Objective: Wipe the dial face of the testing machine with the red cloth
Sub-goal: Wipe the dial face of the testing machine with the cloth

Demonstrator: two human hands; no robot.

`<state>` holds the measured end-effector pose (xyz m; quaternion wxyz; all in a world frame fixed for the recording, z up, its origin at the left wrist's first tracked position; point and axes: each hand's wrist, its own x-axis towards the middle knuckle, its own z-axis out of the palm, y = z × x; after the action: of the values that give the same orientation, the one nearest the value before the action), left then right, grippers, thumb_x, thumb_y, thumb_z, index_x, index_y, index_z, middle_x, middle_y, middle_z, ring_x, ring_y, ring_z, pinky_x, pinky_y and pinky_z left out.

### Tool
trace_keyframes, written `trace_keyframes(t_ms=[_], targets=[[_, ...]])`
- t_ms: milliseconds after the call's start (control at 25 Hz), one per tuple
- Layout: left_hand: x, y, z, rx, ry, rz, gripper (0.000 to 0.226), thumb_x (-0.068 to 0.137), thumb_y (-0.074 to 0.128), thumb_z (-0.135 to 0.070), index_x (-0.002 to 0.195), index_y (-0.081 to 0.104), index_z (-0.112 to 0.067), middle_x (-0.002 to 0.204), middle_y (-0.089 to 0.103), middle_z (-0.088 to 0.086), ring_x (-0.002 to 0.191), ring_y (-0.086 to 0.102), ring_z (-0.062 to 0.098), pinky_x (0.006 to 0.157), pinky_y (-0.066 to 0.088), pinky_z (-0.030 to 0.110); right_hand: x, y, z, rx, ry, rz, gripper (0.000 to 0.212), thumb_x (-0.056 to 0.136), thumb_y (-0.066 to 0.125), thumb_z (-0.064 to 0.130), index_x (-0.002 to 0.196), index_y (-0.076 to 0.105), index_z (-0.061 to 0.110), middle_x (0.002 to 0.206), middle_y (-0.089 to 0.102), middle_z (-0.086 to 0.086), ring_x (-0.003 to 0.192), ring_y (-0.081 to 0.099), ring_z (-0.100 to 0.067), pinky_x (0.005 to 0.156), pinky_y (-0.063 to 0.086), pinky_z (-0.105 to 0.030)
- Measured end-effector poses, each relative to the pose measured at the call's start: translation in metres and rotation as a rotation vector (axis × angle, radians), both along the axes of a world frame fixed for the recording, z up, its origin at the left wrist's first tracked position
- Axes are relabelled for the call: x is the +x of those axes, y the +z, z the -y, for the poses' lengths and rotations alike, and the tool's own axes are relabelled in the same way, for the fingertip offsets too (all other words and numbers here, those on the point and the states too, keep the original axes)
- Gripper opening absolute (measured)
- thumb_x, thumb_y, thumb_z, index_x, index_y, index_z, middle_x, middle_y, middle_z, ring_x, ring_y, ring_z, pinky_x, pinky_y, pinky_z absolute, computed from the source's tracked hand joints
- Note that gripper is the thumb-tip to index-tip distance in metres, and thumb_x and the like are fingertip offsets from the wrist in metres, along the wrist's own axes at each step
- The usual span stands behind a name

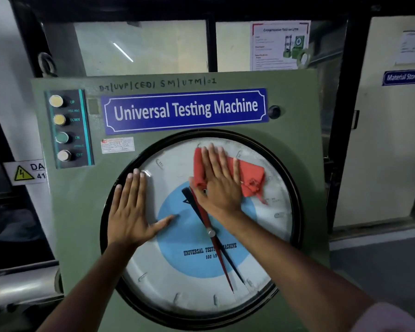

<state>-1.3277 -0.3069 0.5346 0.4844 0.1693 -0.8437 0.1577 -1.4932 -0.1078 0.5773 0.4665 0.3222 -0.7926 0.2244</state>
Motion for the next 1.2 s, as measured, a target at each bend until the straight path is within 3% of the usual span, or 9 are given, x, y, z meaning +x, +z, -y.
trace_keyframes(t_ms=[120, 240, 320, 480, 680, 880, 1040, 1120, 1200], targets=[[0.001, -0.001, -0.004, -0.01, 0.02, -0.02, 0.131, 0.084, 0.035, -0.099, 0.175, 0.013, -0.006, 0.184, 0.012, 0.011, 0.171, 0.012, 0.024, 0.14, 0.01, 0.046, 0.008, -0.003, 0.011, 0.169, 0.136, -0.165, 0.092, 0.099, 0.047, 0.067, 0.173, 0.009, 0.027, 0.181, 0.009, 0.007, 0.167, 0.004, -0.014, 0.135, 0.004, -0.054], [0.004, 0.001, -0.006, -0.004, 0.017, 0.005, 0.132, 0.085, 0.032, -0.099, 0.174, 0.013, -0.004, 0.184, 0.011, 0.012, 0.171, 0.011, 0.025, 0.14, 0.008, 0.045, -0.016, -0.025, -0.043, 0.338, 0.096, -0.262, 0.085, 0.105, 0.042, 0.065, 0.173, 0.007, 0.028, 0.181, 0.005, 0.008, 0.167, 0.003, -0.014, 0.134, 0.01, -0.055], [0.004, 0.0, -0.005, -0.004, 0.027, 0.0, 0.132, 0.085, 0.031, -0.099, 0.174, 0.011, -0.005, 0.185, 0.008, 0.01, 0.172, 0.006, 0.023, 0.14, 0.005, 0.044, -0.03, -0.016, -0.056, 0.29, 0.023, -0.192, 0.08, 0.107, 0.038, 0.063, 0.173, 0.006, 0.029, 0.181, 0.002, 0.008, 0.167, 0.002, -0.015, 0.134, 0.01, -0.056], [0.001, -0.001, -0.003, -0.007, 0.023, -0.015, 0.132, 0.084, 0.035, -0.099, 0.175, 0.009, -0.007, 0.185, 0.007, 0.009, 0.172, 0.007, 0.022, 0.14, 0.005, 0.043, 0.001, 0.022, 0.006, 0.036, 0.018, -0.015, 0.08, 0.105, 0.032, 0.063, 0.173, 0.008, 0.028, 0.181, 0.0, 0.007, 0.168, 0.0, -0.018, 0.134, 0.001, -0.055], [0.002, -0.002, -0.001, -0.009, 0.014, -0.005, 0.133, 0.083, 0.039, -0.099, 0.175, 0.01, -0.007, 0.185, 0.007, 0.009, 0.172, 0.009, 0.023, 0.14, 0.006, 0.044, -0.012, -0.036, -0.053, 0.36, 0.041, -0.216, 0.083, 0.105, 0.048, 0.054, 0.173, 0.007, 0.03, 0.181, 0.002, 0.01, 0.167, 0.001, -0.014, 0.135, 0.007, -0.054], [-0.001, -0.005, 0.003, -0.012, 0.023, -0.013, 0.133, 0.083, 0.038, -0.099, 0.175, 0.008, -0.008, 0.185, 0.005, 0.007, 0.172, 0.009, 0.023, 0.14, 0.004, 0.043, -0.016, 0.027, -0.017, 0.129, 0.003, -0.001, 0.075, 0.108, 0.03, 0.058, 0.172, 0.001, 0.032, 0.18, -0.007, 0.009, 0.167, -0.005, -0.018, 0.134, -0.003, -0.052], [-0.001, -0.003, 0.004, -0.005, 0.001, -0.013, 0.132, 0.084, 0.037, -0.099, 0.175, 0.008, -0.008, 0.185, 0.006, 0.007, 0.172, 0.008, 0.023, 0.14, 0.003, 0.043, -0.016, -0.023, -0.034, 0.282, -0.021, -0.156, 0.086, 0.105, 0.046, 0.058, 0.173, 0.001, 0.03, 0.182, -0.005, 0.007, 0.168, -0.002, -0.017, 0.134, 0.001, -0.055], [-0.001, -0.005, 0.003, -0.006, -0.003, -0.017, 0.132, 0.084, 0.036, -0.098, 0.175, 0.006, -0.008, 0.185, 0.004, 0.007, 0.172, 0.007, 0.022, 0.14, 0.002, 0.042, -0.014, -0.051, -0.054, 0.332, -0.042, -0.132, 0.088, 0.104, 0.051, 0.056, 0.172, 0.0, 0.032, 0.181, -0.006, 0.008, 0.167, -0.003, -0.017, 0.134, 0.001, -0.055], [-0.002, -0.006, 0.004, -0.006, 0.002, -0.02, 0.132, 0.085, 0.036, -0.098, 0.175, 0.005, -0.008, 0.185, 0.003, 0.007, 0.172, 0.006, 0.022, 0.14, 0.001, 0.042, -0.013, -0.027, -0.04, 0.287, -0.025, -0.086, 0.083, 0.106, 0.045, 0.057, 0.172, 0.0, 0.034, 0.181, -0.005, 0.008, 0.167, -0.004, -0.017, 0.134, -0.001, -0.054]])
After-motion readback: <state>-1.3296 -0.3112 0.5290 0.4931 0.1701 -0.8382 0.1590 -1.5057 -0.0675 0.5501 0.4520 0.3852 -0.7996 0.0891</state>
